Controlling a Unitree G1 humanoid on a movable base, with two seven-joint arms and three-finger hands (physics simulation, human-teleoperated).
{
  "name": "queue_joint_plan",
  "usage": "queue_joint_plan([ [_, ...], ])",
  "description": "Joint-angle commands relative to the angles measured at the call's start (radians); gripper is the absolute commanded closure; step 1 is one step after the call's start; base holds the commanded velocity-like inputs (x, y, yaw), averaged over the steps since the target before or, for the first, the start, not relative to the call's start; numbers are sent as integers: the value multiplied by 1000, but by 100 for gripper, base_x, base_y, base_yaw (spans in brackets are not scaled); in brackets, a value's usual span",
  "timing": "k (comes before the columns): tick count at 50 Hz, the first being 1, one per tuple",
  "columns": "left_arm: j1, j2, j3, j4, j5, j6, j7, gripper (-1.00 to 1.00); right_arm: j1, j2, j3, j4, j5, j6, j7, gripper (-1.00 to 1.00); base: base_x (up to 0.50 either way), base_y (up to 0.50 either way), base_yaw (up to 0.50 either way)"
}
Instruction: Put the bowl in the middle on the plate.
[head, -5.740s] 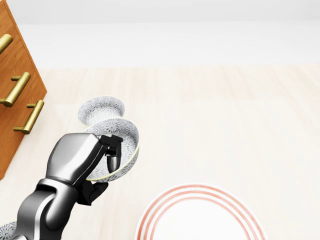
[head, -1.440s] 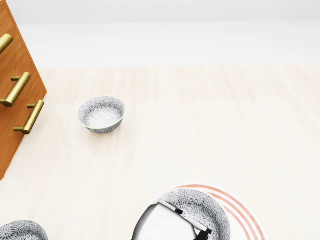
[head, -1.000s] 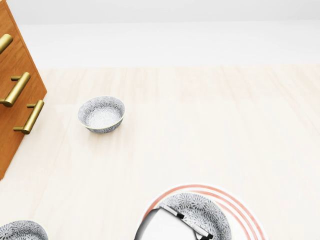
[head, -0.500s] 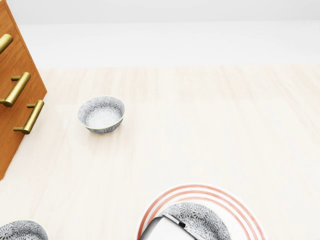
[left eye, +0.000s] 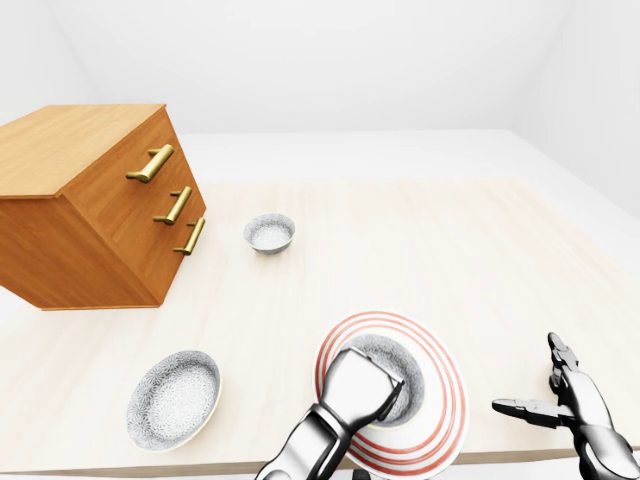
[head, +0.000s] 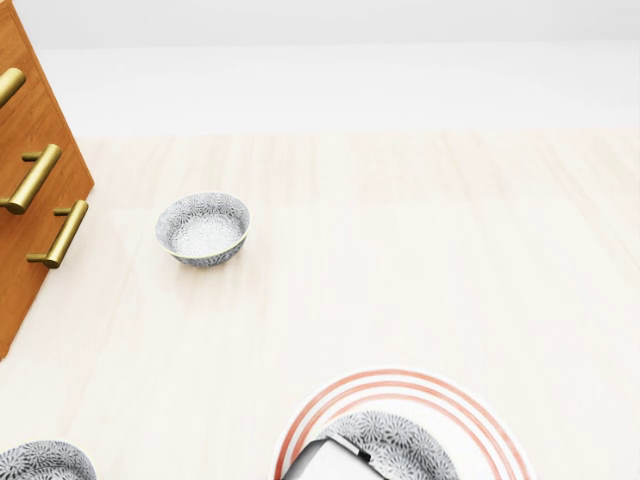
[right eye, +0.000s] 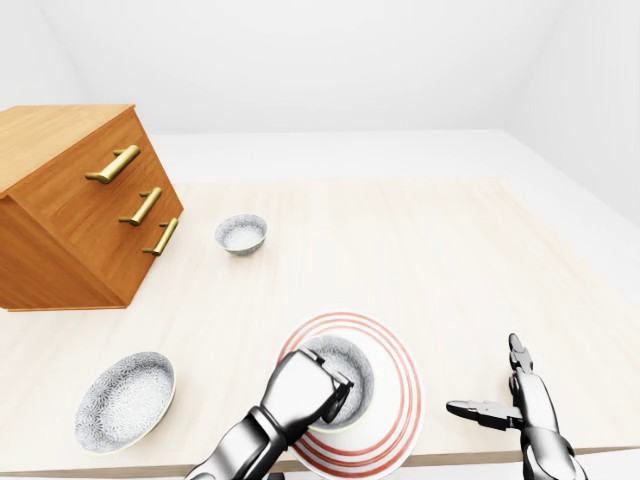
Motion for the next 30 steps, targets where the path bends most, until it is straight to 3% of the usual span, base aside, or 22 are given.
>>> queue_joint_plan([
  [1, 1, 0, -2, 2, 25, 0, 28, 100, 4, 12, 13, 92, -20, 0, 10, -100, 0, -1, 0],
  [30, -4, 0, -5, 11, 27, 0, 25, 100, 4, 11, 13, 89, -17, 0, 9, -100, 0, 0, 0],
])
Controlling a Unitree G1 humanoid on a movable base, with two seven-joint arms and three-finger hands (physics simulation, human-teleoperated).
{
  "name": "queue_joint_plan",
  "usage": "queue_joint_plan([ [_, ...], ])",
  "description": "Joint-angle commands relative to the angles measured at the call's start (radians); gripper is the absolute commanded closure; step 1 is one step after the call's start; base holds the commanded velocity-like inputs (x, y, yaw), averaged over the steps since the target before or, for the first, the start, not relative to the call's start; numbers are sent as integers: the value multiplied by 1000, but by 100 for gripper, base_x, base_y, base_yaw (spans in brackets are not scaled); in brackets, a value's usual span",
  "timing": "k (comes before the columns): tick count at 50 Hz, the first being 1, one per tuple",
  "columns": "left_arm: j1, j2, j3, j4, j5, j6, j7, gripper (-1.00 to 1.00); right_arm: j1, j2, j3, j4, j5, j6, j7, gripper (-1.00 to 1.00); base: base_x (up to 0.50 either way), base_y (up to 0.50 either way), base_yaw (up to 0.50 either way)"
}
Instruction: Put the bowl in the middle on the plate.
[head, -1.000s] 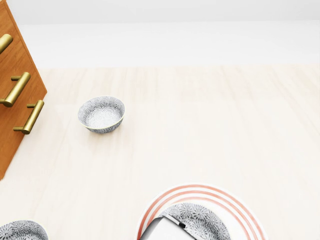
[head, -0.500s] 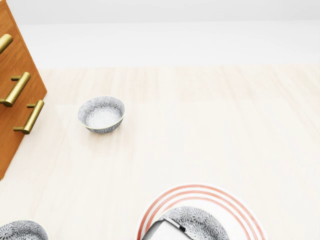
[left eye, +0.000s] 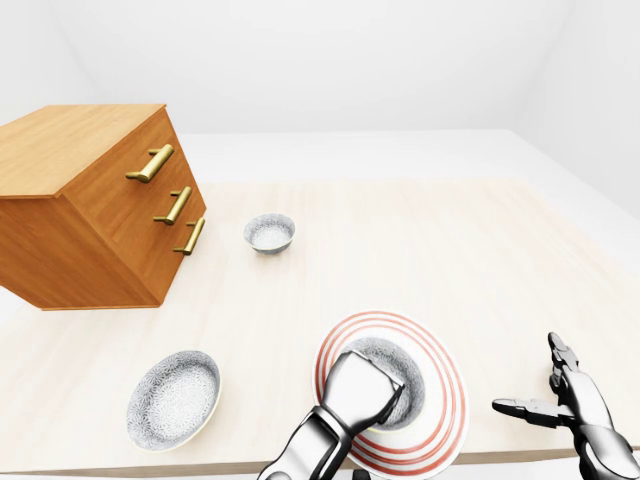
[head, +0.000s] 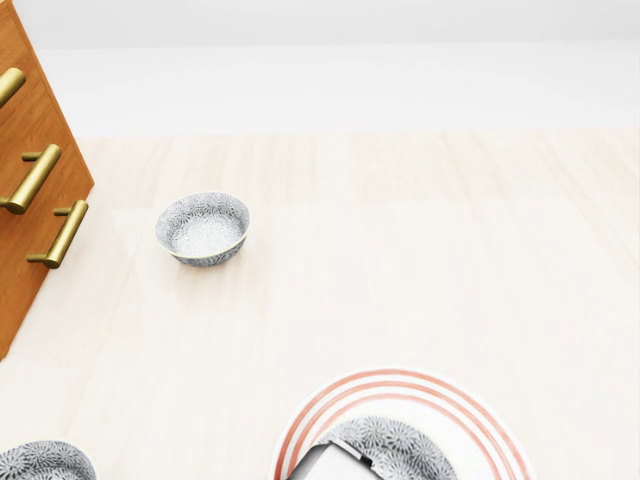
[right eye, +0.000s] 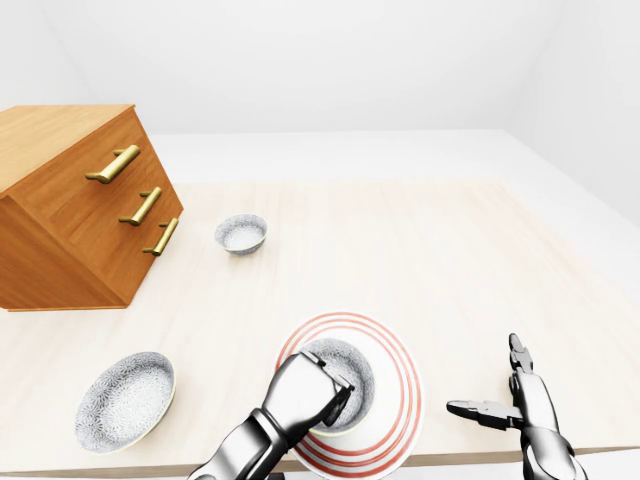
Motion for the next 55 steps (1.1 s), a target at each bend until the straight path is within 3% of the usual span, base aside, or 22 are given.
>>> queue_joint_plan([
  [1, -6, -2, 7, 1, 20, 0, 27, 100, 4, 13, 13, 89, -20, 0, 9, -100, 1, 0, 0],
  [3, -7, -3, 8, 4, 22, 0, 32, 70, 5, 14, 12, 86, -20, 0, 10, -100, 0, 0, 0],
  [4, -5, -3, 9, 4, 23, 0, 32, 6, 4, 14, 12, 90, -22, 0, 8, -100, 0, 0, 0],
  [5, -6, -3, 10, 3, 24, 0, 32, -28, 1, 13, 12, 96, -23, 0, 7, -100, 0, -1, 0],
  [8, -6, -4, 11, 6, 24, 0, 29, -100, -6, 6, 16, 120, -22, 0, 2, -100, 0, 0, 0],
  [40, -6, -7, 17, 13, 22, 0, 38, -100, -3, 5, 20, 111, -21, 0, 1, -100, 0, 0, 0],
  [55, 9, 0, 26, -3, -23, 0, 19, -100, 1, 8, 19, 102, -24, 0, 0, -100, 0, 0, 0],
])
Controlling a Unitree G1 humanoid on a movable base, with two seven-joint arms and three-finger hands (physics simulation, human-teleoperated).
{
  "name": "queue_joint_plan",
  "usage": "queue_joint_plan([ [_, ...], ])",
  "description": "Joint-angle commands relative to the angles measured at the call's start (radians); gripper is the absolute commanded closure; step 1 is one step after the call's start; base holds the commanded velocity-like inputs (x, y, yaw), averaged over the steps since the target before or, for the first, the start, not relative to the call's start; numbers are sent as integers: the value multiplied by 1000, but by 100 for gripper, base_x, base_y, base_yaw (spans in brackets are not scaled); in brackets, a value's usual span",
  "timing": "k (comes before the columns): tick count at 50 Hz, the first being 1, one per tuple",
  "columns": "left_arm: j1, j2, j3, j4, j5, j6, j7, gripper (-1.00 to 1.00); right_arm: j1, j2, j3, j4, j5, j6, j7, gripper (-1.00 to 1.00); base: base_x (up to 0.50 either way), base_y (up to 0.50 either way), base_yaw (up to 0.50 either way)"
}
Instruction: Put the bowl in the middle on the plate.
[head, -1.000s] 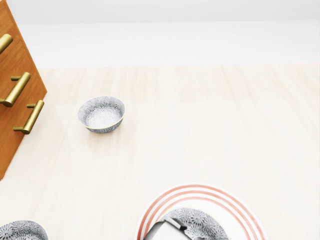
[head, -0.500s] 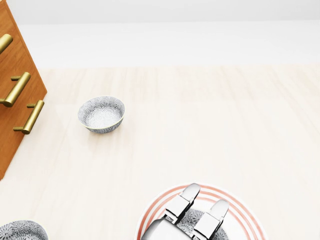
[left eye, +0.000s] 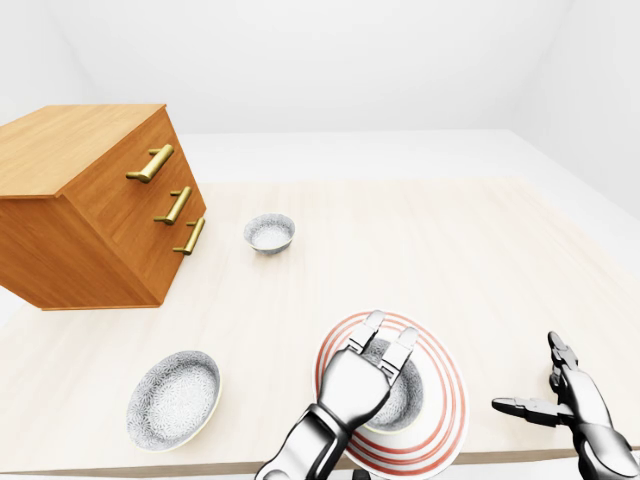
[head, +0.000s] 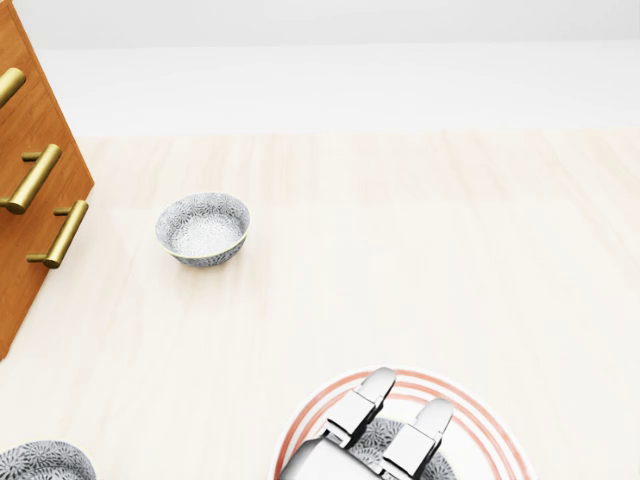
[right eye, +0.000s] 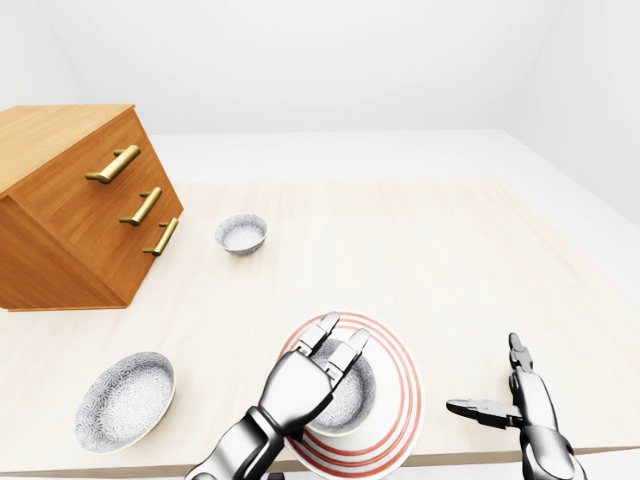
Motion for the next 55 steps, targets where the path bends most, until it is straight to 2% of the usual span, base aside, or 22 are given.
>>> queue_joint_plan([
  [1, 5, 3, 2, -6, -20, 0, -5, -100, 6, 13, 13, 95, -22, 0, 10, -100, 1, 0, 0],
  [2, 5, 3, 2, -6, -20, 0, -5, -100, 6, 13, 13, 95, -22, 0, 10, -100, 0, 0, 0],
  [3, 14, 6, 18, -14, -65, 0, -31, -100, 6, 13, 13, 96, -25, 0, 9, -100, 0, 0, 1],
  [6, 14, 7, 19, -15, -69, 0, -33, -100, 6, 13, 12, 96, -25, 0, 9, -100, 0, 0, 0],
  [8, 36, 20, 35, -34, -124, 0, -58, -100, 4, 11, 13, 101, -29, 0, 5, -100, 0, 0, 0],
  [19, 49, 39, 79, -93, -223, 0, -109, -100, -4, 0, 24, 129, -29, 0, -7, -100, 0, 0, 0],
  [26, 46, 38, 93, -94, -234, 0, -110, -100, -7, -3, 26, 138, -29, 0, -9, -100, 0, 0, 0],
  [28, 37, 34, 111, -49, -237, 0, -68, -100, -3, -2, 29, 134, -35, 0, -12, -100, 0, 0, 0],
  [35, 28, 11, 137, -59, -280, 0, -77, -100, -5, -3, 32, 143, -38, 0, -14, -100, 0, 0, 0],
  [37, 40, 0, 144, -82, -367, 0, -128, -100, -5, -4, 33, 145, -38, 0, -15, -100, 1, 0, 0],
  [42, 38, 4, 143, -96, -382, 0, -138, -100, -6, -5, 34, 146, -37, 0, -16, -100, 0, 0, 0],
  [43, 55, 2, 162, -131, -495, 0, -189, -100, -4, -4, 34, 142, -37, 0, -15, -100, 0, 0, 0],
  [51, 70, 23, 186, -191, -635, 0, -240, -100, -11, -10, 38, 161, -39, 0, -22, -100, 0, 0, 0],
  [53, 92, 28, 189, -255, -718, 0, -285, -100, -9, -10, 39, 156, -39, 0, -21, -100, 0, 0, 0],
  [55, 97, 39, 200, -297, -754, 0, -300, -100, -7, -9, 39, 154, -39, 0, -21, -100, 0, 0, 0],
])
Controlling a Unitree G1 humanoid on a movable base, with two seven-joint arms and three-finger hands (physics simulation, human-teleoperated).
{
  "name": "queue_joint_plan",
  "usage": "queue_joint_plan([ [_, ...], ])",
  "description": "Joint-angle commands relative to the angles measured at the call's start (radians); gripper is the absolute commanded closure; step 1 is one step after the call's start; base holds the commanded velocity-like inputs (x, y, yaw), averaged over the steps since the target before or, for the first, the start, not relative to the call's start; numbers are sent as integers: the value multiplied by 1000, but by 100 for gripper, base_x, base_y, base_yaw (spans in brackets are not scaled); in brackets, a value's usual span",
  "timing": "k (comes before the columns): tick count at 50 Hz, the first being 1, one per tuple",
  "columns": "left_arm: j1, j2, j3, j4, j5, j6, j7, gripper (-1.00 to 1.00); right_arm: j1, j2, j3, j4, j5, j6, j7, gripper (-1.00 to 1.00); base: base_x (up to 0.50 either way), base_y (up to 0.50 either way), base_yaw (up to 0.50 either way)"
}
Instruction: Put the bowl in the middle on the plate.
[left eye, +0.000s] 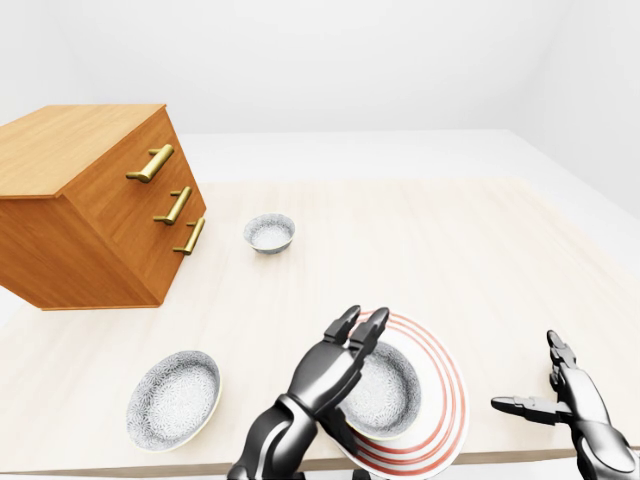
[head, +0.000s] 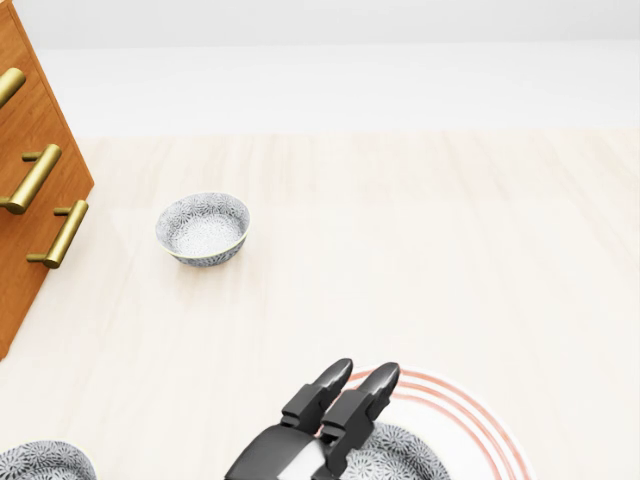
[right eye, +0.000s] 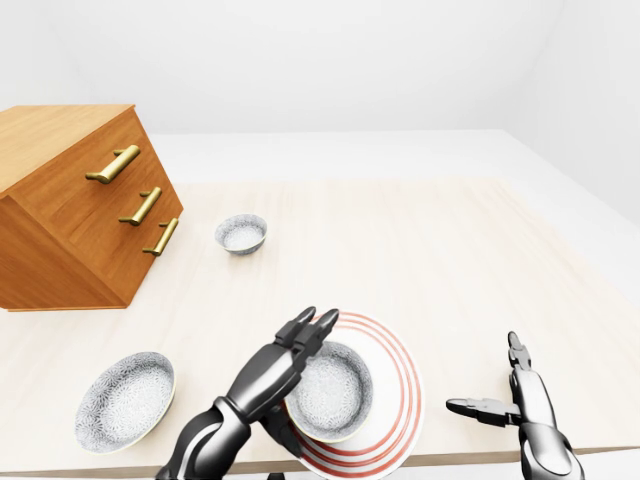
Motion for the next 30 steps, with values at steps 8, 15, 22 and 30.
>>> queue_joint_plan([
  [8, 65, 53, 80, -265, -395, 0, -175, -100, 1, 9, 15, 136, -26, 0, 2, -100, 0, 0, 0],
  [15, 41, 44, 171, -335, -488, 0, -222, -100, -1, 8, 17, 142, -28, 0, -1, -100, 0, 0, 0],
  [22, -12, 0, 336, -443, -593, 73, -312, -100, -6, 1, 24, 160, -26, 0, -6, -100, 0, 0, 0],
  [30, -178, -29, 639, -478, -759, 175, -349, -100, -4, 0, 25, 161, -27, 0, -7, -100, 0, 0, 0],
])
